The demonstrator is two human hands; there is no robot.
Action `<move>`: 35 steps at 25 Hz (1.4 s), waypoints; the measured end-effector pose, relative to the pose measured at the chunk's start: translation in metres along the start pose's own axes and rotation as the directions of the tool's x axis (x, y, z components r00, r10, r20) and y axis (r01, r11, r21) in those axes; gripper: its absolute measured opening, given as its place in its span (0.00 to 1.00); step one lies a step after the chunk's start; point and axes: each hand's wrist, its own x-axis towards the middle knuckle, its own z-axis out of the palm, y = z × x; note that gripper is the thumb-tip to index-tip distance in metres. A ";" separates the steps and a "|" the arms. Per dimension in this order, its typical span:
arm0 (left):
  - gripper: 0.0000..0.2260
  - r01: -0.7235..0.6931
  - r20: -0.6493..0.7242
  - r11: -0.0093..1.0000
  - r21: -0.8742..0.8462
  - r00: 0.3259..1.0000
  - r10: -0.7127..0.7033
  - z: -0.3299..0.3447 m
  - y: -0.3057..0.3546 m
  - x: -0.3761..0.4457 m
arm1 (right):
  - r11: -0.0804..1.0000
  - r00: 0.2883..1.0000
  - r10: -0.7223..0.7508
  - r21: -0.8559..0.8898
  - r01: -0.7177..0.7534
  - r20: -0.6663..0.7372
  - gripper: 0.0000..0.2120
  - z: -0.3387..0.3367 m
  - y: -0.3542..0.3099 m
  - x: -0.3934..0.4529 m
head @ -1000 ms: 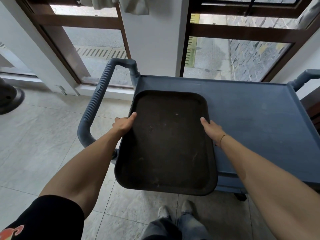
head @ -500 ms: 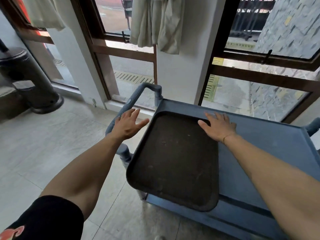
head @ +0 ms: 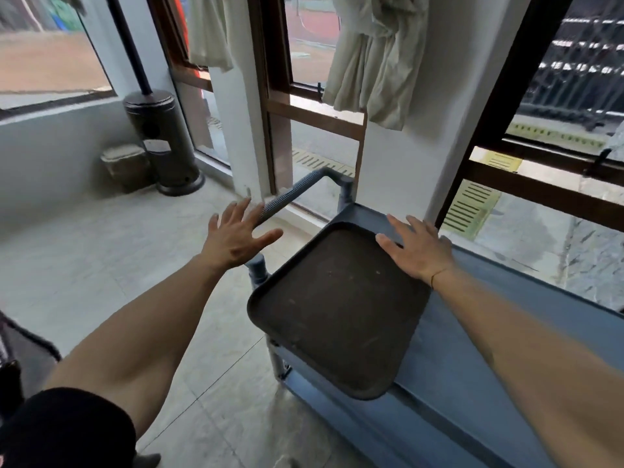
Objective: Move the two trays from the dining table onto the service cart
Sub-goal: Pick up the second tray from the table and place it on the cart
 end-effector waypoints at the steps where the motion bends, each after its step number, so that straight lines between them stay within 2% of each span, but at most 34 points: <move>1: 0.43 0.031 -0.010 1.000 0.001 0.999 -0.031 -0.002 -0.005 -0.016 | 0.999 0.999 -0.042 0.004 0.042 0.011 0.37 0.000 -0.006 -0.002; 4: 0.45 0.116 -0.029 0.993 0.015 0.993 -0.115 -0.009 -0.030 -0.070 | 0.984 0.983 -0.175 0.033 0.173 0.061 0.35 0.002 -0.038 -0.010; 7: 0.44 0.261 -0.074 0.965 0.021 0.963 -0.259 -0.023 -0.067 -0.134 | 0.944 0.942 -0.328 0.074 0.323 0.075 0.34 0.008 -0.085 -0.021; 11: 0.44 0.454 -0.078 0.891 0.017 0.889 -0.452 -0.045 -0.114 -0.224 | 0.862 0.859 -0.503 0.125 0.491 0.099 0.33 0.018 -0.159 -0.044; 14: 0.44 0.587 -0.112 0.810 -0.008 0.804 -0.584 -0.061 -0.146 -0.300 | 0.777 0.771 -0.627 0.148 0.611 0.110 0.33 0.022 -0.229 -0.070; 19: 0.45 0.777 -0.170 0.629 -0.026 0.617 -0.769 -0.091 -0.202 -0.447 | 0.604 0.596 -0.796 0.170 0.778 0.101 0.34 0.030 -0.359 -0.144; 24: 0.45 0.928 -0.214 0.367 -0.067 0.346 -0.914 -0.103 -0.238 -0.604 | 0.374 0.365 -0.927 0.198 0.906 0.080 0.33 0.037 -0.472 -0.247; 27: 0.45 0.960 -0.239 0.276 -0.051 0.257 -0.936 -0.105 -0.248 -0.681 | 0.260 0.251 -0.966 0.198 0.945 0.070 0.33 0.042 -0.526 -0.307; 32: 0.42 0.990 -0.250 0.110 -0.083 0.086 -0.964 -0.101 -0.260 -0.785 | 0.130 0.117 -0.990 0.193 0.973 0.079 0.33 0.055 -0.588 -0.390; 35: 0.43 0.994 -0.207 0.022 -0.110 -0.001 -0.978 -0.096 -0.262 -0.823 | 0.093 0.076 -0.993 0.193 0.977 0.091 0.32 0.061 -0.612 -0.422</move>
